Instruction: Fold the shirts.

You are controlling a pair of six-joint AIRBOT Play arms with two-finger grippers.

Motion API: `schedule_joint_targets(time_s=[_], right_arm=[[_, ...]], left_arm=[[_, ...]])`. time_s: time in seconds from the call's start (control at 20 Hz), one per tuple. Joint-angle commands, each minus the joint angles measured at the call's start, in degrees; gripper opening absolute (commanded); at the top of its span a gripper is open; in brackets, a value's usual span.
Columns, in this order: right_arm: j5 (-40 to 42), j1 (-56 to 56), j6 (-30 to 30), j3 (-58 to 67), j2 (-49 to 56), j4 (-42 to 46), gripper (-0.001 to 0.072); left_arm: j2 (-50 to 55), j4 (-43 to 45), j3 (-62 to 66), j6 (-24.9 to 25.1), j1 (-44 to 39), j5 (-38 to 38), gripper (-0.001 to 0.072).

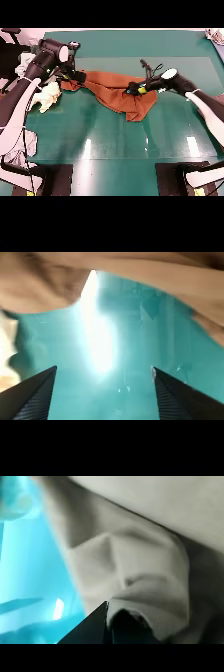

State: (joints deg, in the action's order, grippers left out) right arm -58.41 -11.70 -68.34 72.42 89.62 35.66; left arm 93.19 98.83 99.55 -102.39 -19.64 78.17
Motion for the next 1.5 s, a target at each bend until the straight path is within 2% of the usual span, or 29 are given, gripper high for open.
schedule_joint_targets(time_s=[0.0,0.15,0.25,0.5,0.65,0.8,0.95,1.15,1.45], right_arm=[[-6.5,5.2,-1.0,-0.1,-10.1,3.8,0.0019],[-13.2,9.9,-2.5,-1.1,-19.0,4.4,0.0019],[-15.9,11.5,-3.1,-1.1,-23.9,7.2,0.0020],[-16.1,15.5,-5.4,-1.1,-32.2,16.2,0.0020],[-18.6,18.8,-5.4,-1.1,-32.9,16.9,0.0020],[-19.9,20.7,-5.4,-1.1,-32.9,16.9,0.0021],[-19.8,21.7,-5.4,-1.1,-32.9,16.9,0.0021],[-19.8,21.7,-5.3,-1.1,-32.9,17.0,0.0021],[-19.8,21.7,-5.4,-1.1,-32.9,17.0,0.0021]], left_arm=[[0.0,-6.7,0.0,-1.8,6.8,-0.4,0.0703],[0.0,-15.9,0.0,-2.3,12.1,-1.9,0.0703],[0.2,-16.1,0.0,-2.3,12.9,-2.6,0.0703],[2.4,-18.6,-0.1,-2.4,12.9,-3.9,0.0704],[2.8,-20.9,-3.1,-1.9,12.9,-4.8,0.0704],[2.8,-25.0,-8.9,2.2,12.9,-2.9,0.0704],[2.7,-33.7,-14.8,7.3,12.9,0.3,0.0704],[2.3,-42.3,-18.6,9.9,12.9,-1.5,0.0704],[1.5,-42.2,-19.1,9.9,12.5,-7.0,0.0704]])
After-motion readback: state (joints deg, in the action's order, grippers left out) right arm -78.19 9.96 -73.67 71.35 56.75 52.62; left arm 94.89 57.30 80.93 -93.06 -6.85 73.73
